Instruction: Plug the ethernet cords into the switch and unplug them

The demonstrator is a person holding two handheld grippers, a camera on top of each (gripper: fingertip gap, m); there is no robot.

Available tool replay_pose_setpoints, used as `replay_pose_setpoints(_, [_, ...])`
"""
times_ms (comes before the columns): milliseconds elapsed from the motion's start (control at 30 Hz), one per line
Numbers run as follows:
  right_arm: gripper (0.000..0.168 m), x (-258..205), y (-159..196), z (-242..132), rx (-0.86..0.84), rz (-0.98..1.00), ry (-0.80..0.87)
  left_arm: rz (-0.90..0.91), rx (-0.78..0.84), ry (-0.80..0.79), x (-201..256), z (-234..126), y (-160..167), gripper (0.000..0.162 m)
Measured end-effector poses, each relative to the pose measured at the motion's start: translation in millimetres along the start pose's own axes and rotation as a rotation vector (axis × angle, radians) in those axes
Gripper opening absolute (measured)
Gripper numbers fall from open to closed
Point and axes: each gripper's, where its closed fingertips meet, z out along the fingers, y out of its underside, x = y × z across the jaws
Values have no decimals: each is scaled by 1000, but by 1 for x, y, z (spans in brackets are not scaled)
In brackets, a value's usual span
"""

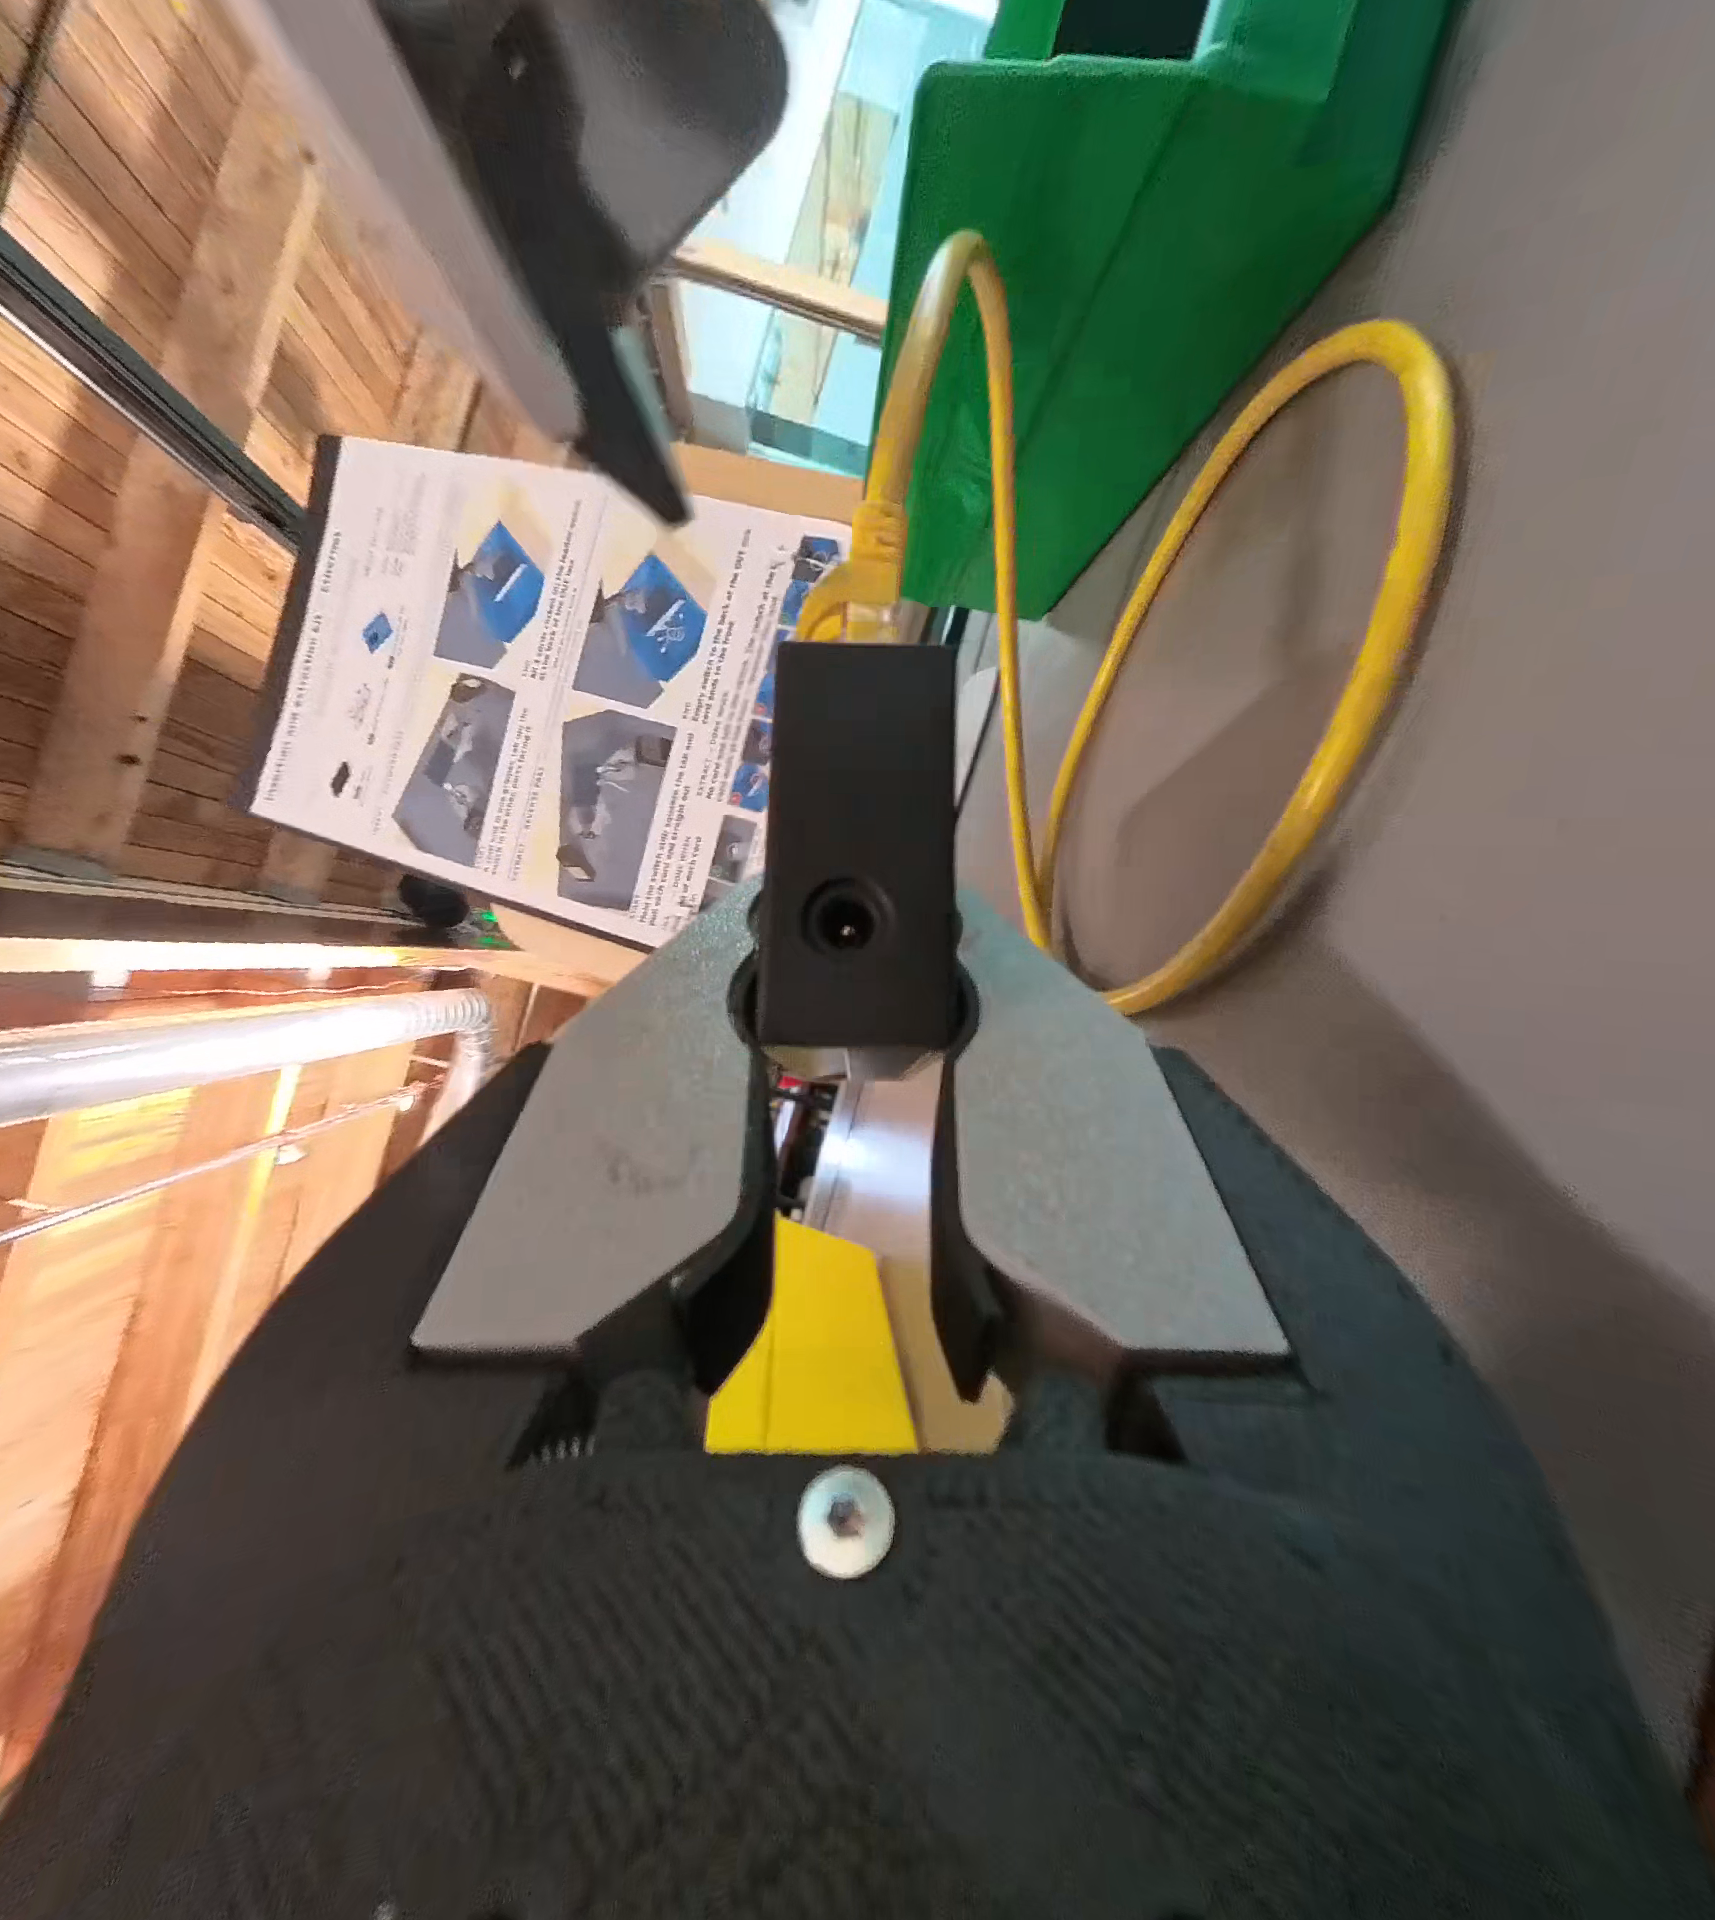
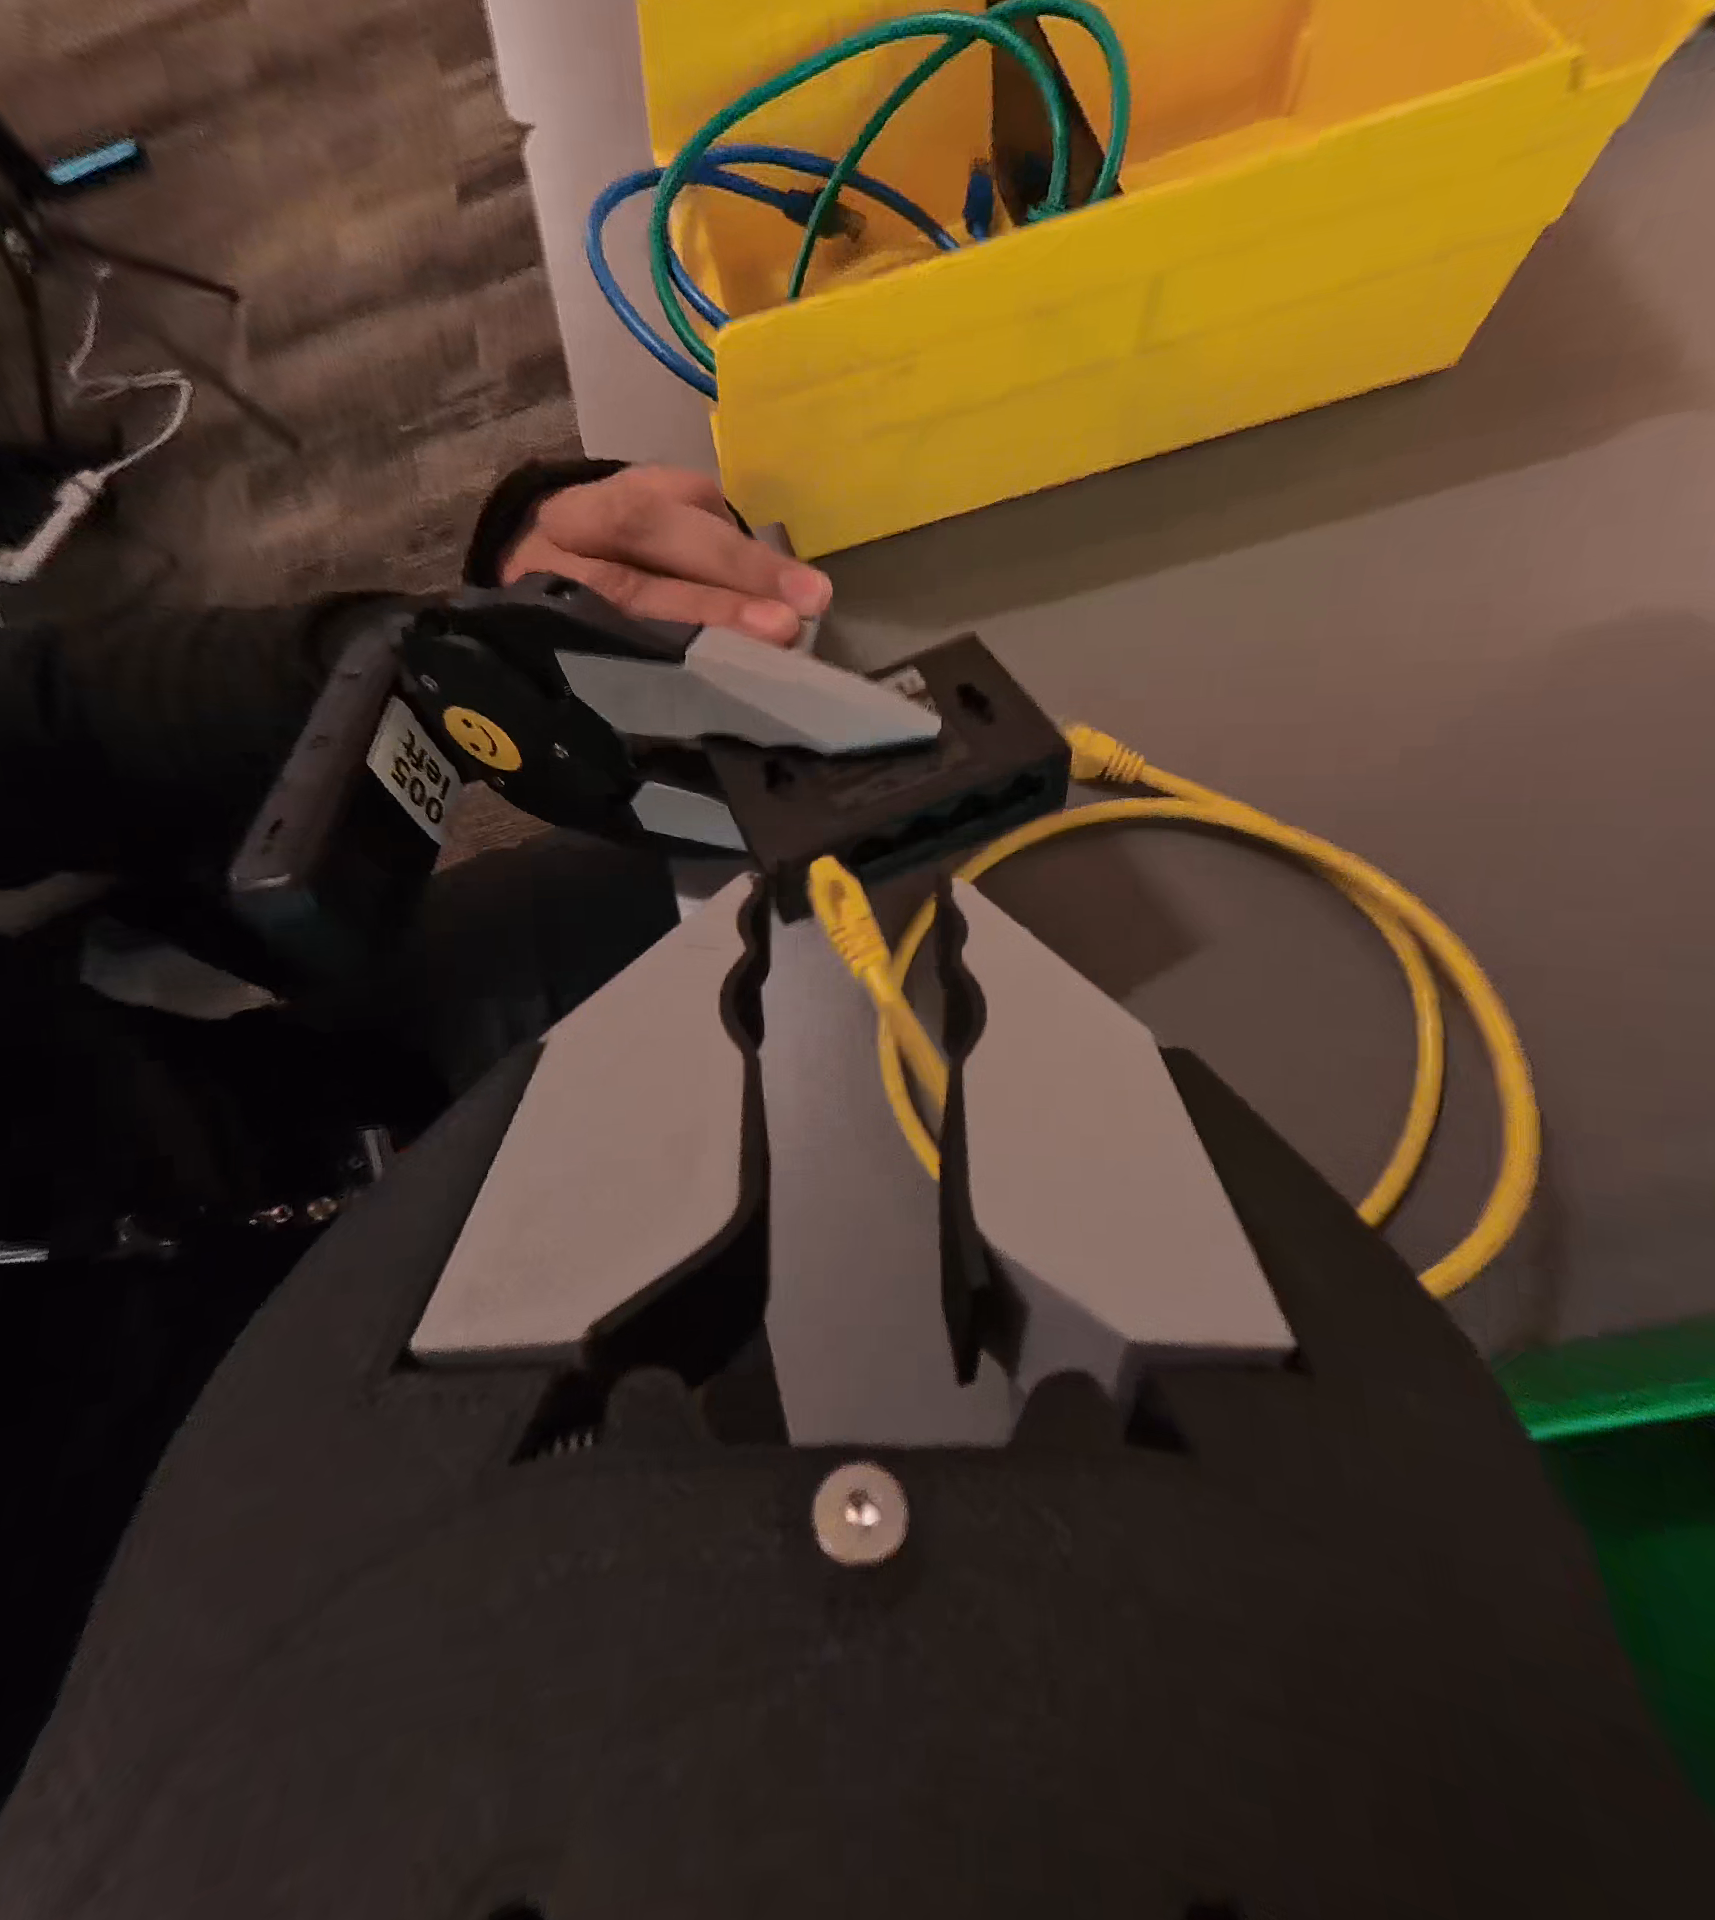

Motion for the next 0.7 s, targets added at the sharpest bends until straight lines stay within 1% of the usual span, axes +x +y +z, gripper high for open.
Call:
replay_pose_setpoints(133, [28,-9,29,4,38,6,123,-29,-60,-32,-6,2,10,26])
replay_pose_setpoints(233, [33,-12,40,19,98,128,148,-56,-67,-31,-5,3,9,26])
replay_pose_setpoints(333, [33,-9,41,36,163,272,112,-62,-55,-34,-4,2,6,26])
replay_pose_setpoints(400, [33,-10,31,40,267,357,45,-62,-62,-57,-8,2,7,26])
replay_pose_setpoints(500, [38,-13,14,43,399,495,-115,-9,-49,-79,-8,0,4,26])
replay_pose_setpoints(533, [43,-14,11,45,423,536,-165,18,-58,-91,-8,0,4,26])
replay_pose_setpoints(567, [44,-13,10,48,433,569,-202,42,-60,-97,-7,1,4,26])
replay_pose_setpoints(633, [36,-8,13,57,422,607,-223,62,-55,-91,-4,1,2,25])
replay_pose_setpoints(700, [36,-6,13,61,426,616,-250,56,-69,-80,-2,2,5,26])
